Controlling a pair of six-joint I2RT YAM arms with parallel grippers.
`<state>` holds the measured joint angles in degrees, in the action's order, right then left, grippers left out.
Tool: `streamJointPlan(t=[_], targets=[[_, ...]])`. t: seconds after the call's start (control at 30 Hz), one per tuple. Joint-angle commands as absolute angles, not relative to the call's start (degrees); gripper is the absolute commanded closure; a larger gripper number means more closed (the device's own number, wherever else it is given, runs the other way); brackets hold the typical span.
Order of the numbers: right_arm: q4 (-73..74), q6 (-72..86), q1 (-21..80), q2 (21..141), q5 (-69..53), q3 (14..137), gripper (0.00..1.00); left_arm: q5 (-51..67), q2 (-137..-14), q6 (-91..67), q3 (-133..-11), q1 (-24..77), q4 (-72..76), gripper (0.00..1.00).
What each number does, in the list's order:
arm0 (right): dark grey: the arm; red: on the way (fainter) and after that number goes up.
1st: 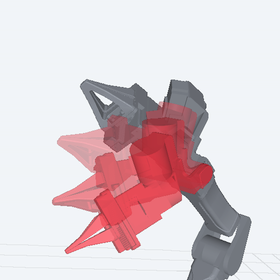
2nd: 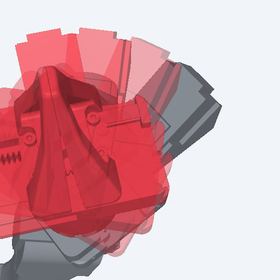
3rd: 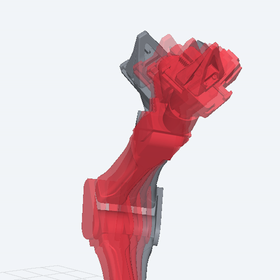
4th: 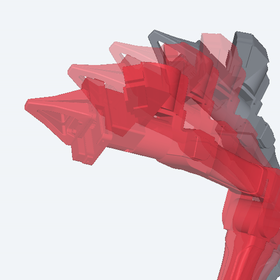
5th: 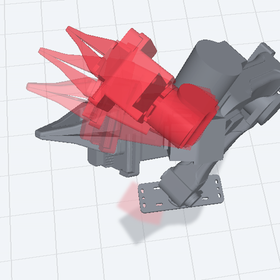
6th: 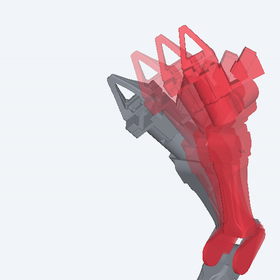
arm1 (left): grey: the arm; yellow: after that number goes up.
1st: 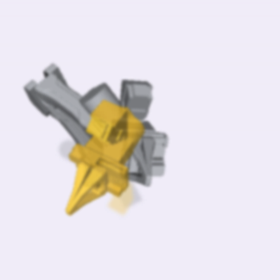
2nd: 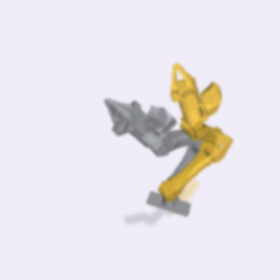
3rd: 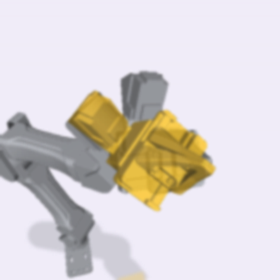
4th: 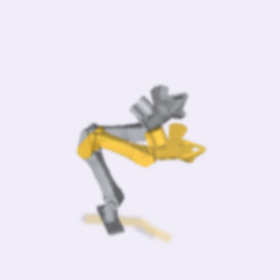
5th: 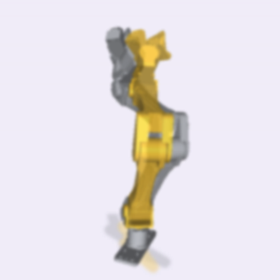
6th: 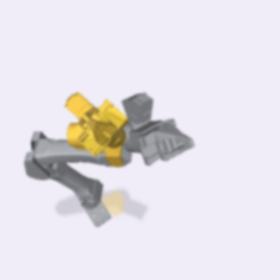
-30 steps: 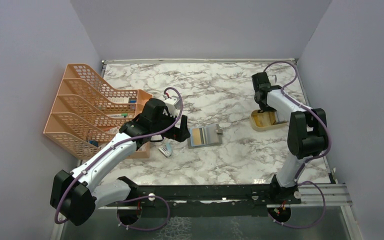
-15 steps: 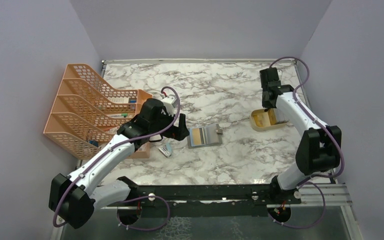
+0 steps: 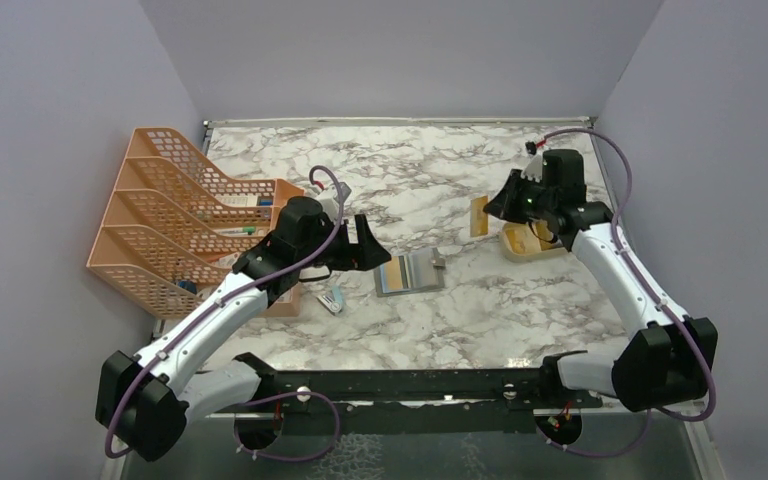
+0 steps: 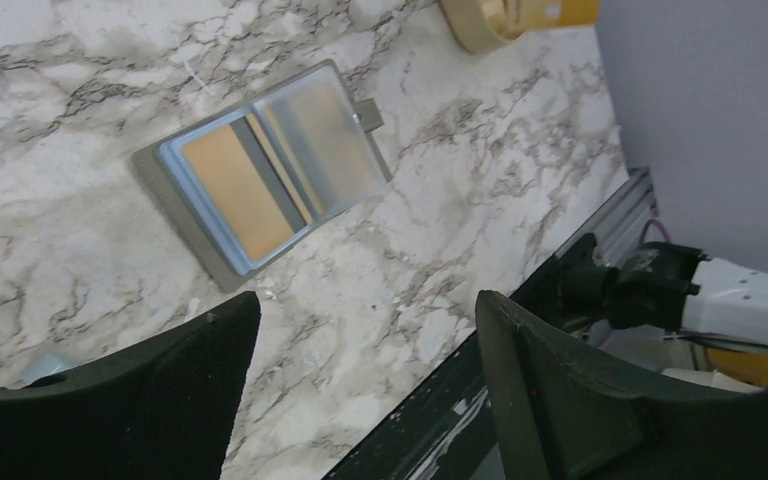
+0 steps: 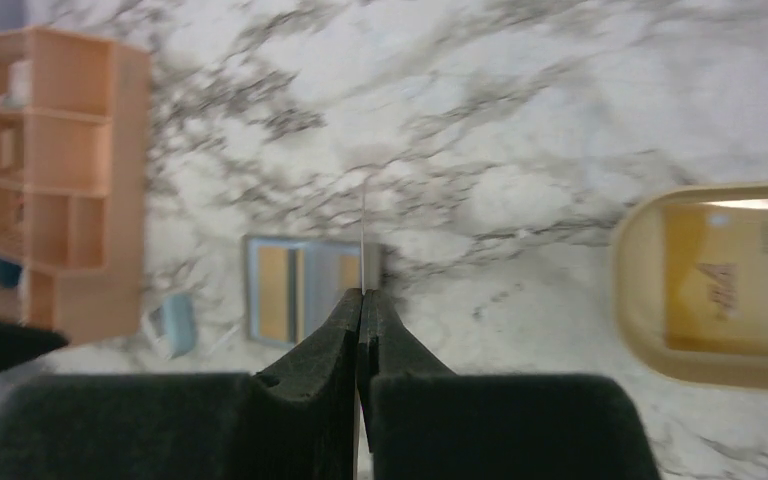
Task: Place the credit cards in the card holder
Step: Pick up the credit card from the storage box.
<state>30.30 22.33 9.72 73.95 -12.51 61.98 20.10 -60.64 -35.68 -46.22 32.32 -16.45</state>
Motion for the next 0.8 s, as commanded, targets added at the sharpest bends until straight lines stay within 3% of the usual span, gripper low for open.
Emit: streamJointPlan(t=[0.0, 0.2, 0.4, 0.6, 0.77], targets=[[17.50, 30.69, 11.10, 69.97, -35.93, 56.98, 0.99, 25.08, -59.28, -45.78, -43.61, 32.08, -6.98, 0.21], [-2.15, 46.10, 13.85, 64.62, -49.14, 45.82, 0.99, 30.54, -61.98, -54.11, -41.39, 32.08, 2.88, 0.33], [-17.16, 56.43, 17.27, 62.62, -50.62, 38.16, 0.99, 33.74, -62.87, -60.33, -38.37, 32.08, 15.29, 0.49], [-32.97, 66.20, 19.48, 65.71, -51.42, 32.50, 0.99, 36.50, -65.95, -62.22, -37.94, 32.17, 19.92, 0.52], [-36.08, 67.92, 22.07, 67.46, -50.30, 31.56, 0.99, 37.01, -66.13, -62.52, -37.49, 32.22, 22.29, 0.61]])
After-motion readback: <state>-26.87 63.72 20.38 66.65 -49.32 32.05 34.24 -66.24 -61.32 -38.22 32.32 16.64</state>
